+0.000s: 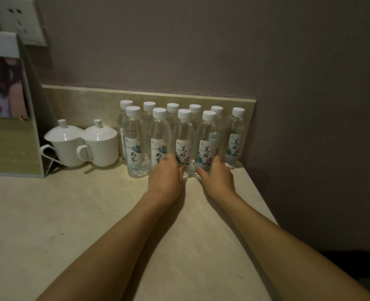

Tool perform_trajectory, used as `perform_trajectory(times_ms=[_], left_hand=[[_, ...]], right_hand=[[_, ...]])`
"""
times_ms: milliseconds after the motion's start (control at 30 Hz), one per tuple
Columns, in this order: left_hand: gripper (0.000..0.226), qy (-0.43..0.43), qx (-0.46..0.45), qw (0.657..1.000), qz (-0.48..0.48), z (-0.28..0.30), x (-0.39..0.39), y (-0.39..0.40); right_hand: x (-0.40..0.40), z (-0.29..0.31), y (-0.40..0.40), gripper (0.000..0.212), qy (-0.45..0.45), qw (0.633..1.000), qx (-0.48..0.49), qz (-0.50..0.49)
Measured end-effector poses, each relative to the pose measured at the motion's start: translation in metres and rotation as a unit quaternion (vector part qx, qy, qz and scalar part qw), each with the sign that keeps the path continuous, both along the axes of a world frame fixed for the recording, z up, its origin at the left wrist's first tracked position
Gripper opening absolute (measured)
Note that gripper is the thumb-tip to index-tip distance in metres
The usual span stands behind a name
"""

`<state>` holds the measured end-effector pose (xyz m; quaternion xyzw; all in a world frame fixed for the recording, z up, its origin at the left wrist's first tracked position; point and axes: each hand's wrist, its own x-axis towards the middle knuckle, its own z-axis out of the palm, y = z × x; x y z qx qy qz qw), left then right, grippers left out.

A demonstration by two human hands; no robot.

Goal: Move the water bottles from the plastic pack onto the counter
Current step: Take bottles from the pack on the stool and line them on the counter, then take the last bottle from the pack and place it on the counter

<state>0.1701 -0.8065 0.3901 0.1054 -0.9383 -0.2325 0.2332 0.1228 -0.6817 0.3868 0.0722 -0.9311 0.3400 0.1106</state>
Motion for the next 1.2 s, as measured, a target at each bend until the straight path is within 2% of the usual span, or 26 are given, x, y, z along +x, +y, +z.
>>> perform_trajectory(times_ms=[333, 533, 600, 700, 767, 833, 1033, 1200], left_hand=[[0.030, -0.021, 0.002, 1.000, -0.003, -0.002, 0.012, -0.001], [0.030, 0.002, 0.036, 0.999, -0.029, 0.002, 0.014, 0.014], [0.027, 0.004, 0.070, 0.997, -0.040, 0.006, 0.013, 0.026], [0.027, 0.023, 0.109, 0.992, -0.055, 0.014, 0.012, 0.050], [0.030, 0.034, 0.110, 0.991, -0.067, 0.020, 0.011, 0.071], [0.030, 0.035, 0.115, 0.989, -0.081, 0.024, 0.012, 0.100], [0.034, 0.038, 0.094, 0.989, -0.109, 0.026, 0.013, 0.209], [0.034, -0.003, 0.091, 0.985, -0.143, 0.017, 0.010, 0.327]], right_hand=[[0.005, 0.004, -0.004, 0.044, -0.027, 1.000, -0.004, -0.001], [0.012, 0.009, 0.008, 0.064, -0.020, 0.999, -0.043, -0.008], [0.017, 0.010, 0.019, 0.060, 0.017, 0.997, -0.071, -0.024], [0.022, 0.017, 0.043, 0.041, 0.067, 0.988, -0.135, -0.029], [0.025, 0.023, 0.065, 0.023, 0.098, 0.981, -0.162, -0.039], [0.028, 0.026, 0.095, 0.013, 0.125, 0.976, -0.171, -0.060], [0.039, 0.020, 0.212, 0.020, 0.165, 0.968, -0.164, -0.098], [0.048, -0.001, 0.335, 0.022, 0.144, 0.968, -0.167, -0.120]])
